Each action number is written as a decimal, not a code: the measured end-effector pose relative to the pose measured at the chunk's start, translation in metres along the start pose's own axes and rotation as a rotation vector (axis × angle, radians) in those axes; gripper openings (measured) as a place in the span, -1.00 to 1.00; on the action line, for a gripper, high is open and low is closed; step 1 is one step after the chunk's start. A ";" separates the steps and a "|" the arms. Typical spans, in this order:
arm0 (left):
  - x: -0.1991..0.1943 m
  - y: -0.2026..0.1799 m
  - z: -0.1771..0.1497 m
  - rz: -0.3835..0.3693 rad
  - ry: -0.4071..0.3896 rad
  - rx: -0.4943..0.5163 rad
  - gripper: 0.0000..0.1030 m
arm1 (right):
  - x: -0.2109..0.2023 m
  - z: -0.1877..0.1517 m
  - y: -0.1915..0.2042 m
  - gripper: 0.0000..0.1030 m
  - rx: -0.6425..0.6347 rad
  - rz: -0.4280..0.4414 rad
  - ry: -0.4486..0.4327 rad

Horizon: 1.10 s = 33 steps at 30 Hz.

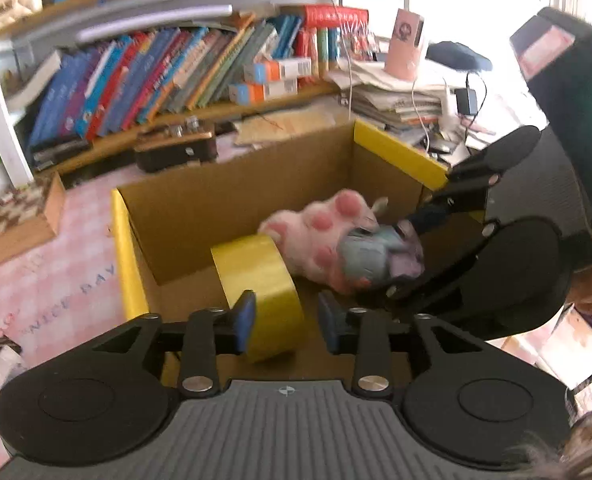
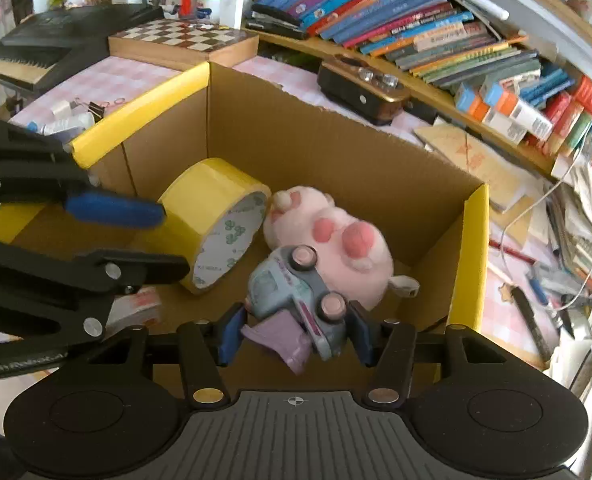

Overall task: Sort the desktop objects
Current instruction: 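Open the right gripper to drop the toy car in the box while the left drops the medicine box, then withdraw both open grippers up and away from the yellow box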

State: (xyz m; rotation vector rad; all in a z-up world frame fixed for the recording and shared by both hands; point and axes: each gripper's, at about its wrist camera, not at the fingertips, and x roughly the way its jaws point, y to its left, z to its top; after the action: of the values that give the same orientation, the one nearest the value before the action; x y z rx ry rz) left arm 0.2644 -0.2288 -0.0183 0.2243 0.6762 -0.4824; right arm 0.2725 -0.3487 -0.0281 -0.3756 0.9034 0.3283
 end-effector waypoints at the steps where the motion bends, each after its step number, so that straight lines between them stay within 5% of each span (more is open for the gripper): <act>1: -0.003 0.001 0.000 0.014 -0.012 -0.006 -0.08 | -0.002 -0.001 0.000 0.06 0.003 0.000 -0.009; 5: -0.019 0.006 0.001 0.030 -0.061 -0.061 0.38 | -0.016 -0.003 -0.003 0.22 0.061 -0.006 -0.059; 11: -0.055 0.008 -0.002 0.059 -0.137 -0.099 0.63 | -0.049 -0.007 0.001 0.26 0.132 -0.034 -0.165; 15: -0.077 0.009 -0.005 0.075 -0.175 -0.125 0.72 | -0.071 -0.012 0.003 0.43 0.209 -0.040 -0.236; 25: -0.115 0.021 -0.029 0.120 -0.210 -0.210 0.89 | -0.103 -0.037 0.014 0.44 0.419 -0.074 -0.323; 33: -0.126 0.030 -0.060 0.116 -0.164 -0.240 0.91 | -0.104 -0.059 0.041 0.45 0.528 -0.121 -0.280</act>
State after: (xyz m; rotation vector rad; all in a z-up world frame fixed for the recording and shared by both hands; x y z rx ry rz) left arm 0.1612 -0.1372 0.0191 -0.0025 0.5516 -0.3017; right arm 0.1540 -0.3511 0.0150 0.1031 0.6564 0.0218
